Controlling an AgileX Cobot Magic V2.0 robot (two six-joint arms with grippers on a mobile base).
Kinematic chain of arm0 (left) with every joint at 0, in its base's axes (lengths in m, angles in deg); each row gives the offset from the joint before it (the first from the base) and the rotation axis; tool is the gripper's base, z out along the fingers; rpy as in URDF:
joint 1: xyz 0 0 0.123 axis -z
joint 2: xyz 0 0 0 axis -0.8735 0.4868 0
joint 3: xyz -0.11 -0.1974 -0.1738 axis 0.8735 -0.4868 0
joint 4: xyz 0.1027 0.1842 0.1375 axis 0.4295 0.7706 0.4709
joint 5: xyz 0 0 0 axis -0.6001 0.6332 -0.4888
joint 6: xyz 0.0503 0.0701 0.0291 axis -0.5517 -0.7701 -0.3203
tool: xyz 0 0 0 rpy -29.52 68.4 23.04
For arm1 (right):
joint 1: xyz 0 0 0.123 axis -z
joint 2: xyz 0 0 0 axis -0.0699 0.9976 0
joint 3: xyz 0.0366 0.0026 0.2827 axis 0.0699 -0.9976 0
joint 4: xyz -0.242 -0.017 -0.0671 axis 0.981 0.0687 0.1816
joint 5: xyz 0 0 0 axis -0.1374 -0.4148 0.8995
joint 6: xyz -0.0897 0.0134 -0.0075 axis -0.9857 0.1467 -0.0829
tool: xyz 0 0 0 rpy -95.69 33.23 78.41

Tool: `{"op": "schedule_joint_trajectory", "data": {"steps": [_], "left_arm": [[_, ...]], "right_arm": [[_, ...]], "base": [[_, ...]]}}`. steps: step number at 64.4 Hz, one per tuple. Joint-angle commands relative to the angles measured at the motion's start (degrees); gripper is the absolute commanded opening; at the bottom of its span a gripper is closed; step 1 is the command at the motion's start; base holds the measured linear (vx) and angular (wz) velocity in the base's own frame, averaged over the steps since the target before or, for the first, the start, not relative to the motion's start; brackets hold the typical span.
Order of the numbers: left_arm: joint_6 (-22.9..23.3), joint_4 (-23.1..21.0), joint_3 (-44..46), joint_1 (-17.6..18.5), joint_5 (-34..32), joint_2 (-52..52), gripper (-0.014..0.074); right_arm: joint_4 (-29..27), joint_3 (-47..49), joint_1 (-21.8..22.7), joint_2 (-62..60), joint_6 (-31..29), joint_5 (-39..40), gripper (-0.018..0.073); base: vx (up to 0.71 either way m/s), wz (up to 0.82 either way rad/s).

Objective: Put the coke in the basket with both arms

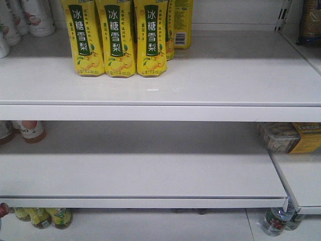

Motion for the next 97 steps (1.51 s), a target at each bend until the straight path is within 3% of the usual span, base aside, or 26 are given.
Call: {"op": "schedule_joint_trajectory", "data": {"steps": [1,97], "left_arm": [[-2.2,2.8,1.7,-0.7,-8.9,-1.4,-0.0006],[-2.2,3.2,1.7,-1.2,-9.6,-1.3,-0.0006]], "right_arm": [[2.9,1.5,0.1,0.8,-0.2,3.2,-0.0005],[1.9,1.5,0.1,0.8,-0.2,2.9,-0.0005]], "base": [[0.00,0.00],[0.00,0.00]]}}
